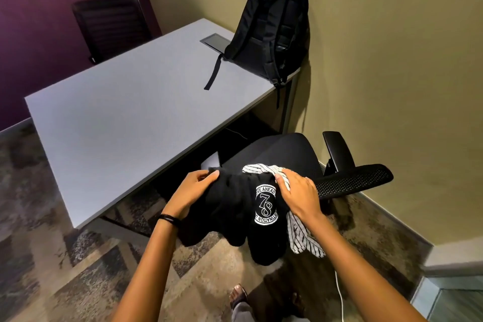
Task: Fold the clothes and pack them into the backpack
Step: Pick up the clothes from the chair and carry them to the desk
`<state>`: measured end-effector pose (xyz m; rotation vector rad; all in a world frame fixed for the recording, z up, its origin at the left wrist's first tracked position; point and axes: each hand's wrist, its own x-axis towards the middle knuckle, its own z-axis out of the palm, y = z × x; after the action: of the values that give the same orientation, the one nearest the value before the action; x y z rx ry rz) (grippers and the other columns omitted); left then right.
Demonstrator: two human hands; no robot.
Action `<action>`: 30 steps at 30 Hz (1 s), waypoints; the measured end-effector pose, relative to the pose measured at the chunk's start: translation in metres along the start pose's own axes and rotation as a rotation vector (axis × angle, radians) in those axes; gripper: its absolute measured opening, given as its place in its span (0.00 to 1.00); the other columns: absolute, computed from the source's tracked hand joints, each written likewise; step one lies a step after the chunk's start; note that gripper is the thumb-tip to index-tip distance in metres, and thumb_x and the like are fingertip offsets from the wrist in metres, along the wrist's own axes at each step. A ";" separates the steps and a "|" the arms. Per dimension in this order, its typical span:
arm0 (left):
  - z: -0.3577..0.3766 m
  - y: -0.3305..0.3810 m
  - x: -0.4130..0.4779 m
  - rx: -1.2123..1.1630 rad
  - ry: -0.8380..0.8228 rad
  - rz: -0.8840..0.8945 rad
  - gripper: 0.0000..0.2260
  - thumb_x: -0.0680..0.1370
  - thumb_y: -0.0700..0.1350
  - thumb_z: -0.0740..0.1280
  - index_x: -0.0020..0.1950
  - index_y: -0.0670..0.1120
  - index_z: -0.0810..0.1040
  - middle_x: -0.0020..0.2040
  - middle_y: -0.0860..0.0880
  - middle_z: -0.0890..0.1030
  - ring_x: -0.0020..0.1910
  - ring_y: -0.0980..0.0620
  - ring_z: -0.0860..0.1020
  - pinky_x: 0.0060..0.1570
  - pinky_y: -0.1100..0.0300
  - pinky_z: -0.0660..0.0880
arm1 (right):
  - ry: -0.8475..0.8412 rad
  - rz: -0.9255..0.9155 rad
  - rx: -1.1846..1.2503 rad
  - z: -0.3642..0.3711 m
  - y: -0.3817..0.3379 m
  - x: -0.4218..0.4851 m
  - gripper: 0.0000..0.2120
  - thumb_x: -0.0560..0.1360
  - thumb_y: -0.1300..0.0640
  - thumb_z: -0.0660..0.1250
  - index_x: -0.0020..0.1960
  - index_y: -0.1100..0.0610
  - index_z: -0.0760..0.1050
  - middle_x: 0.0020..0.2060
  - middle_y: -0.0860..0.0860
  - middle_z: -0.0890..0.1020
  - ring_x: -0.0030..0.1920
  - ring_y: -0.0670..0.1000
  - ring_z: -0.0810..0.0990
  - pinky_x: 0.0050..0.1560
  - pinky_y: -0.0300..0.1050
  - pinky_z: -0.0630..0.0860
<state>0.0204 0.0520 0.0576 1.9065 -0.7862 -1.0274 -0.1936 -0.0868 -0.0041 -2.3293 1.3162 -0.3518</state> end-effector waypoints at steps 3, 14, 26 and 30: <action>0.031 0.023 -0.018 -0.110 -0.092 0.005 0.11 0.80 0.49 0.60 0.47 0.45 0.80 0.42 0.50 0.82 0.42 0.55 0.79 0.45 0.63 0.74 | 0.007 -0.018 0.012 -0.002 0.000 -0.001 0.35 0.73 0.35 0.39 0.63 0.52 0.73 0.58 0.49 0.80 0.57 0.53 0.78 0.59 0.50 0.69; 0.102 -0.014 -0.019 0.112 0.463 0.244 0.07 0.77 0.47 0.67 0.39 0.50 0.78 0.43 0.55 0.76 0.44 0.65 0.72 0.49 0.61 0.70 | -0.018 0.082 -0.071 0.001 0.005 -0.001 0.23 0.79 0.42 0.50 0.64 0.54 0.72 0.68 0.61 0.66 0.69 0.59 0.63 0.70 0.57 0.55; 0.101 -0.010 0.005 0.550 0.054 -0.024 0.21 0.83 0.51 0.43 0.77 0.52 0.52 0.78 0.48 0.50 0.75 0.39 0.52 0.74 0.45 0.45 | -0.170 0.093 0.000 -0.014 -0.007 -0.001 0.23 0.81 0.44 0.46 0.64 0.55 0.71 0.56 0.59 0.80 0.59 0.61 0.75 0.61 0.52 0.65; 0.107 0.003 0.012 0.518 0.083 -0.100 0.21 0.83 0.48 0.42 0.76 0.54 0.52 0.78 0.47 0.50 0.74 0.37 0.53 0.72 0.42 0.43 | -0.269 0.129 0.283 -0.027 -0.023 -0.001 0.24 0.81 0.44 0.46 0.65 0.56 0.71 0.63 0.55 0.76 0.66 0.57 0.71 0.65 0.50 0.64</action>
<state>-0.0671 0.0021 0.0193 2.4302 -0.9852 -0.8495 -0.1880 -0.0819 0.0306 -1.9682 1.1929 -0.1640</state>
